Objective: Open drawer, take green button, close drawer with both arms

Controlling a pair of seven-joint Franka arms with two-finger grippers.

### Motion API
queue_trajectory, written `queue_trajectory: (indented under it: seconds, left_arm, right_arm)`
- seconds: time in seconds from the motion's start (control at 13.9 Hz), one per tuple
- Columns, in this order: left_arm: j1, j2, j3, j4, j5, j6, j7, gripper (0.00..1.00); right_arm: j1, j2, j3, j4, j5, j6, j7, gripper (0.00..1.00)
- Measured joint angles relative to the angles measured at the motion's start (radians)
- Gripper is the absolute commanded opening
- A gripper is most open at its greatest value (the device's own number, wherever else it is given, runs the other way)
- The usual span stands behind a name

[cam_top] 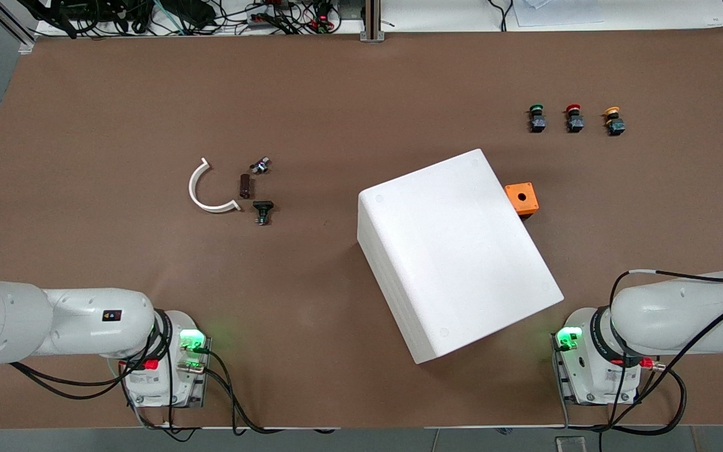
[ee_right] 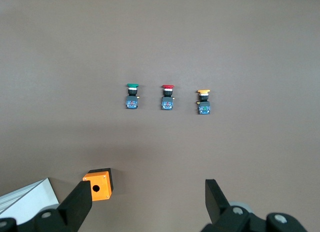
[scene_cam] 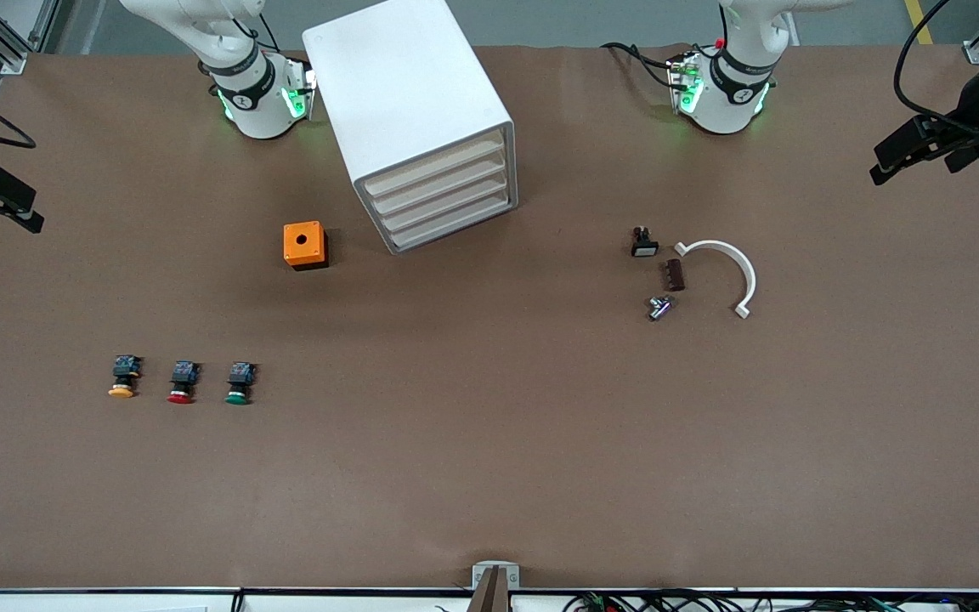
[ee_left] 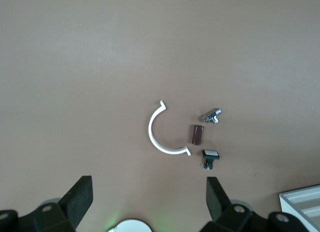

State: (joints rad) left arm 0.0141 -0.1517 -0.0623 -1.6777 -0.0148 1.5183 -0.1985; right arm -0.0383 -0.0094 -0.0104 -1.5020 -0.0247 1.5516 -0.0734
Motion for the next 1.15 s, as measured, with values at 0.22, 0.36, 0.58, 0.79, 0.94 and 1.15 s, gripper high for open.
queue_trajectory:
  seconds: [0.22, 0.36, 0.58, 0.79, 0.94, 1.15]
  left_arm:
    - [0.0, 0.002, 0.0, -0.01, 0.0, 0.011, 0.012, 1.0]
    - [0.0, 0.002, 0.0, -0.017, 0.0, 0.011, 0.013, 1.0]
    - [-0.009, 0.002, 0.0, -0.048, 0.0, 0.011, 0.014, 1.0]
    - [-0.016, 0.001, -0.002, -0.051, 0.0, 0.011, 0.014, 1.0]
    - [-0.015, 0.001, -0.004, -0.049, 0.0, 0.012, 0.016, 1.0]
    - [-0.002, 0.0, -0.044, -0.039, 0.002, 0.013, 0.027, 1.0]
  right_arm:
    - [0.0, 0.0, 0.0, 0.0, 0.0, 0.0, 0.0, 1.0]
    - [0.0, 0.0, 0.0, 0.0, 0.0, -0.001, 0.0, 1.0]
    - [0.001, 0.0, 0.002, 0.0, 0.0, -0.001, 0.0, 1.0]
    - [0.001, 0.0, 0.003, 0.0, 0.0, -0.001, 0.0, 1.0]
    - [0.001, 0.0, 0.003, 0.0, 0.0, -0.001, 0.0, 1.0]
    - [0.001, 0.0, 0.002, 0.0, 0.0, -0.001, 0.0, 1.0]
